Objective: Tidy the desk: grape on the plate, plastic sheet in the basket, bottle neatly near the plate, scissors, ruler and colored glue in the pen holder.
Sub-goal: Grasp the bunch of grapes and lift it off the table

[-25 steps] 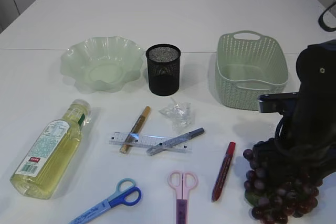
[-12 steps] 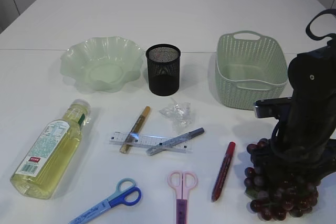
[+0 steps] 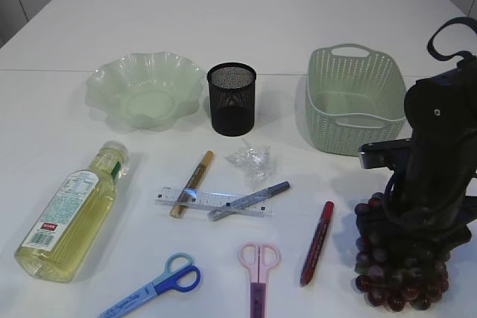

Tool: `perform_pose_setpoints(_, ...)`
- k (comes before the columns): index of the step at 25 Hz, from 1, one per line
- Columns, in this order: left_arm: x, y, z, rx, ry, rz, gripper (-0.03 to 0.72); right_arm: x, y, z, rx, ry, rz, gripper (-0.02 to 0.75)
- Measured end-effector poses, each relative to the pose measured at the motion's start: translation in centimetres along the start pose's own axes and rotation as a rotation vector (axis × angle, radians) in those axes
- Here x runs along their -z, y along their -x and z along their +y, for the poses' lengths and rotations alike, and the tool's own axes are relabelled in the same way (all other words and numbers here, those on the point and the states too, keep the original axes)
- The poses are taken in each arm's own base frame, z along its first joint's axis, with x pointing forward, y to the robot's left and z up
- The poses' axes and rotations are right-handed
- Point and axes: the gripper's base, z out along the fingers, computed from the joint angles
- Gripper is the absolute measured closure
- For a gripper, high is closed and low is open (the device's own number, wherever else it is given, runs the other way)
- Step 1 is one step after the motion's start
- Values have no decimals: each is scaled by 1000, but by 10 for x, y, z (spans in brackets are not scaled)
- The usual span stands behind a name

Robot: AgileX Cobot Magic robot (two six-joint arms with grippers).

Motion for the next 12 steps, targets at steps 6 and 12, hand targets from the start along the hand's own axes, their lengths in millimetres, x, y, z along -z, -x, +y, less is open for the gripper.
perform_pose_setpoints(6, 0, 0, 0, 0, -1, 0, 167, 0, 0, 0, 5, -3, -3, 516)
perform_pose_setpoints(12, 0, 0, 0, 2, -2, -1, 169, 1, 1, 0, 7, -2, -9, 554)
